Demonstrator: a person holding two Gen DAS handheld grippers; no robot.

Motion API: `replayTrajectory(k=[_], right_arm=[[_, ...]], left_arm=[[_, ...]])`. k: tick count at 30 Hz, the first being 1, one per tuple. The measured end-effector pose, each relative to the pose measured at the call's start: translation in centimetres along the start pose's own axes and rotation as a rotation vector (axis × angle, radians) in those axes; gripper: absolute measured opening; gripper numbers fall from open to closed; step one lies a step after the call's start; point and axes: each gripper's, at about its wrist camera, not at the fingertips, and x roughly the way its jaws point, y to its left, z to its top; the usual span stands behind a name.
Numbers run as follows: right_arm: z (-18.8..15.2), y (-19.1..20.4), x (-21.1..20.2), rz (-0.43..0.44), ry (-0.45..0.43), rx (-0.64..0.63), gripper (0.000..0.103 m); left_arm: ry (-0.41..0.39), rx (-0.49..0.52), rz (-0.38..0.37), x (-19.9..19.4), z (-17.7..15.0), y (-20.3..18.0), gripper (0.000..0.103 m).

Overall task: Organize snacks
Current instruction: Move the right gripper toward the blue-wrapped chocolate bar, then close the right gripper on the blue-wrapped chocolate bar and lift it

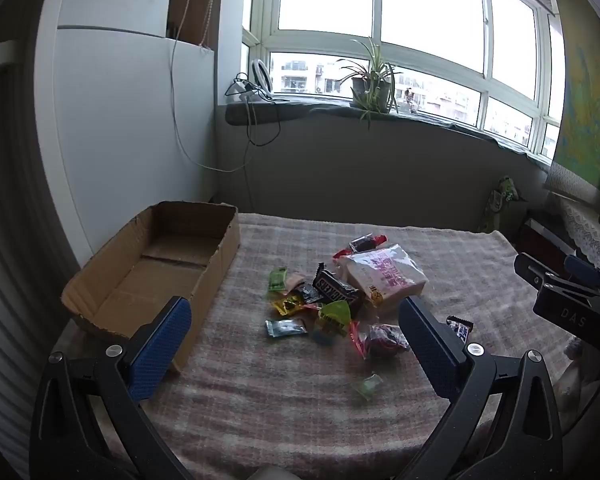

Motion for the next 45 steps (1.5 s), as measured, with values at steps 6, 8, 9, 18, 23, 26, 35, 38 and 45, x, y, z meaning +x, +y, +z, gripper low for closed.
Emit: replayTrajectory(k=[6,8,9,18,23,26,35,38,45], right_arm=[[-0.1,0.1,0.2,-0.001,0.0,-0.003,0.103],[-0.2,0.1,0.3,0.002,0.007,-0.003,0.103],[-0.2,0.1,0.5,0.006,0.012,-0.004,0.103],[-0.6,-0.5,1.9,0.046,0.057,-0.024,0.103],[-1.8,-1.6,2.4,0.077,0.087,-0.048,0.103],[-2.8,-2.0,3.0,0.083,0.122,-0.078,0.099],[-5.1,-2.9,5.4,0.205,0.298,0.013,0.088],[-5.6,-2.2,6.5,0.228,0.337,0.04,0.088],[-6.4,-0.2,8.6,0.289,0.418,0.08,0.088]], left_arm=[[0.012,-0.002,-0.01,0.4,0.1,0.1,0.102],[0.019,0.005,-0.015,0.7,0.0,0.0,0.102],[0.022,0.006,-0.017,0.7,-0.1,-0.1,0.102],[0.063,-0.01,-0.021,1.6,-0.6,0.8,0.102],[0.109,-0.029,-0.018,2.1,-1.6,2.2,0.102],[0.139,-0.028,-0.015,2.4,-2.4,2.7,0.097],[0.25,-0.007,-0.119,4.5,-4.2,1.6,0.079],[0.295,0.047,-0.185,5.5,-5.0,-0.2,0.068],[0.343,0.182,-0.309,7.0,-6.1,-3.7,0.052]])
